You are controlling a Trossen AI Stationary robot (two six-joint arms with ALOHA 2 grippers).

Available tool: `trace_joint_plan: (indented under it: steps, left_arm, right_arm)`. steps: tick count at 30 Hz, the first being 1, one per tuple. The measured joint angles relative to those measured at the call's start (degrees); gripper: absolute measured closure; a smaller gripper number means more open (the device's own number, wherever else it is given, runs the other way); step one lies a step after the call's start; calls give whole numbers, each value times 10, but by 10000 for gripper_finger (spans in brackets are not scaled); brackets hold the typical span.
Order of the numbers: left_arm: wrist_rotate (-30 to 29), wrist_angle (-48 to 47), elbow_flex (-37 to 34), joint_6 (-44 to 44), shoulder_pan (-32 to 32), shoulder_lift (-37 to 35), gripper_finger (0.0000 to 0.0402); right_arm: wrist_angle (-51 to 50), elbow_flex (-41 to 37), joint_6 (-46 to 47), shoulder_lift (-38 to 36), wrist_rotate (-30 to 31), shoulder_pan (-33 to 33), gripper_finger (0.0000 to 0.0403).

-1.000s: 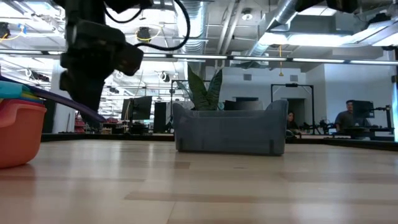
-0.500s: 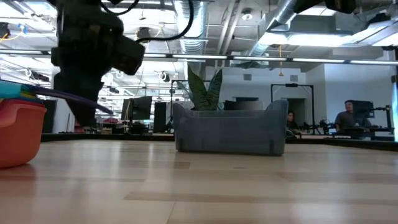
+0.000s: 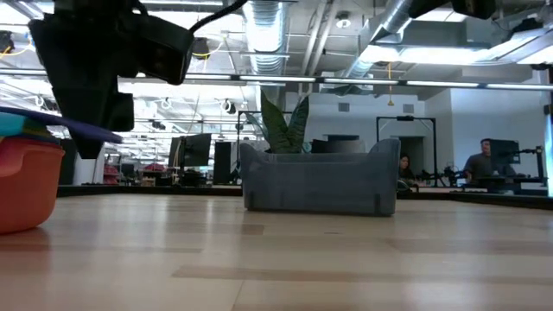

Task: Nest measuring cups in basket
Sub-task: Stack the dark blue measuring cup on top of the light blue measuring cup, then adjust the stacked measuring cups

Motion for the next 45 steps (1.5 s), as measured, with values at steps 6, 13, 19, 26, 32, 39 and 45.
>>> trace_joint_plan:
  steps: [6,13,19,26,32,39,45]
  left_arm:
    - [16,2,0,14,-9,0,292]
    - [40,-3,3,23,-22,-7,292]
    - [28,-60,44,46,-28,-14,292]
    - [-26,-170,100,33,-31,-25,292]
    - [-131,-224,112,-62,-58,-88,292]
    - [-311,-236,109,-189,-160,-162,292]
    - [-399,-243,109,-297,-265,-143,292]
  right_arm:
    - [1,0,5,0,-1,0,372]
    - [7,0,16,0,-4,1,388]
    - [7,0,16,0,-4,1,376]
    - [10,0,56,10,-3,-4,353]
    - [54,-13,75,41,-26,1,332]
    - [205,-30,57,87,-78,2,285]
    - [292,-32,56,146,-123,-1,224]
